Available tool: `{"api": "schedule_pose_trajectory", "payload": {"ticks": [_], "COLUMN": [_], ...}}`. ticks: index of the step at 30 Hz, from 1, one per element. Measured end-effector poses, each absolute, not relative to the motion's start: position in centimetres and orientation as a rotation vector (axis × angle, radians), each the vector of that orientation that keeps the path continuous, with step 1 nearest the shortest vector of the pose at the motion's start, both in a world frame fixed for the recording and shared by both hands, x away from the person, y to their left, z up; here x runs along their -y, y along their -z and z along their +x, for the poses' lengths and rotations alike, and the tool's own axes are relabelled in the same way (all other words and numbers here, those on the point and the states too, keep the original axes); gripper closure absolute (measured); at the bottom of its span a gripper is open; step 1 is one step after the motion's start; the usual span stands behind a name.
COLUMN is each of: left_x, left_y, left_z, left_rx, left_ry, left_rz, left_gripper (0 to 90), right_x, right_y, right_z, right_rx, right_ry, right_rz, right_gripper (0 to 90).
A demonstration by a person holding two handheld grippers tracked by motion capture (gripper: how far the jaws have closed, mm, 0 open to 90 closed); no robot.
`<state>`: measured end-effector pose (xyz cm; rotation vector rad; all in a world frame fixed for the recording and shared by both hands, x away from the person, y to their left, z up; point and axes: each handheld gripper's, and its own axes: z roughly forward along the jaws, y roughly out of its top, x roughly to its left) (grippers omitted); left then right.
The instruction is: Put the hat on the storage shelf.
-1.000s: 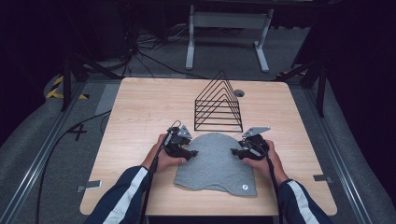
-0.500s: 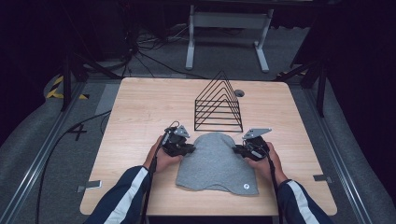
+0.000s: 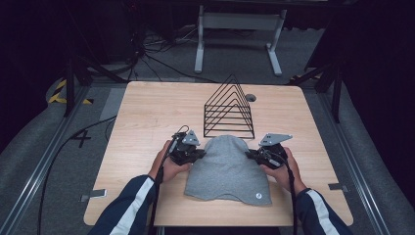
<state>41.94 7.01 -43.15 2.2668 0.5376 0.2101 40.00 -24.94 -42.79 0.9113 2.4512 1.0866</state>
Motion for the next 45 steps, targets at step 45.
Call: {"api": "schedule_pose_trajectory", "payload": {"ticks": [45], "left_x": [-6.1], "left_y": [27.3], "left_z": [41.7], "left_rx": [-0.349], "left_ry": [-0.431], "left_rz": [2.038], "left_gripper": [87.7], "right_x": [27.7], "right_y": [26.4], "right_z": [38.2], "right_rx": [-2.115], "right_ry": [-1.310], "right_rz": [0.739], "right_gripper": [85.6]}}
